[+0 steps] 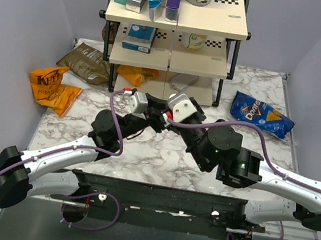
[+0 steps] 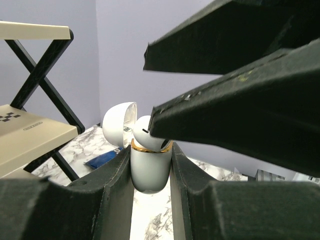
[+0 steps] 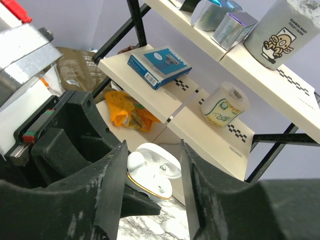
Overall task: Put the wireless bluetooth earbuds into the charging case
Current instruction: Place the earbud in the charging case.
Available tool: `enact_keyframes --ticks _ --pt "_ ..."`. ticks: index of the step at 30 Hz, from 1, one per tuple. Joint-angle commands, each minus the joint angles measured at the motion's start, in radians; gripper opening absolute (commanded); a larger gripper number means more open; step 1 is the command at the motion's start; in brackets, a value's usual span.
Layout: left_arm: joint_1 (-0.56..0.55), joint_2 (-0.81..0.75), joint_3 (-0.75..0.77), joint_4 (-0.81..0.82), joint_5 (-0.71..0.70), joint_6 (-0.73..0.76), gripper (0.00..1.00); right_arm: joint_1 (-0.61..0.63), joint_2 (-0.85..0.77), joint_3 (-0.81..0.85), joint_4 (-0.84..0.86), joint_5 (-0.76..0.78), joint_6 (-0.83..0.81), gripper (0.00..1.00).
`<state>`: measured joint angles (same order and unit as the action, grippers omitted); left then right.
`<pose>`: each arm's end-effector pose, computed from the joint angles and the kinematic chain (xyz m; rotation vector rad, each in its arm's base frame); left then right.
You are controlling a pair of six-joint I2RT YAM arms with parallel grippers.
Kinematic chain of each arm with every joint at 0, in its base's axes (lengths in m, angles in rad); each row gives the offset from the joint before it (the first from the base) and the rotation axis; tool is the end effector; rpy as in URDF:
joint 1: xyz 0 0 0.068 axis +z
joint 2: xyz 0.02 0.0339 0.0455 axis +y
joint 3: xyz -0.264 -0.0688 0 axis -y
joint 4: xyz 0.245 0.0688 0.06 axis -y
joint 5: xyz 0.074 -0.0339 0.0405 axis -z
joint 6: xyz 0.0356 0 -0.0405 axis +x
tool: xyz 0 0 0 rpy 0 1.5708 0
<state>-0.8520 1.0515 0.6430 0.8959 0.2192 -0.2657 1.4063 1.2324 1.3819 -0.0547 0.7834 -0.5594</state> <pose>0.1481 -0.1810 0.3514 0.5314 1.0357 -1.1158 0.0681 0.2568 0.4677 -0.7948 1.2775 0.1031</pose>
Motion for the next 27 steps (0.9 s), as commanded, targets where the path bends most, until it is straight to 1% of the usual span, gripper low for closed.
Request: enact_keyframes --ticks 1,6,11,13,17,22,24,27 --pt "0.005 -0.015 0.01 0.046 -0.021 0.0 0.0 0.008 -0.005 0.045 -0.017 0.034 0.029 0.57" --pt "0.005 -0.012 0.009 0.055 -0.026 -0.004 0.0 0.008 -0.013 0.049 -0.02 0.042 0.042 0.6" --pt "0.005 -0.011 0.006 0.057 -0.032 -0.007 0.0 0.008 -0.036 0.045 -0.02 0.039 0.07 0.6" --pt "0.005 -0.015 0.003 0.054 -0.041 -0.006 0.0 0.008 -0.048 0.045 -0.043 0.034 0.085 0.59" --pt "0.005 -0.018 0.004 0.046 -0.047 -0.004 0.0 0.008 -0.062 0.039 -0.069 0.043 0.119 0.59" --pt "0.007 -0.018 0.009 0.046 -0.043 -0.006 0.0 0.006 -0.057 0.037 -0.105 0.039 0.139 0.64" --pt "0.007 -0.016 0.01 0.046 -0.04 -0.007 0.0 0.008 -0.051 0.046 -0.125 0.028 0.162 0.69" --pt "0.007 -0.015 0.01 0.044 -0.038 -0.01 0.0 0.007 -0.024 0.077 -0.154 0.02 0.182 0.74"
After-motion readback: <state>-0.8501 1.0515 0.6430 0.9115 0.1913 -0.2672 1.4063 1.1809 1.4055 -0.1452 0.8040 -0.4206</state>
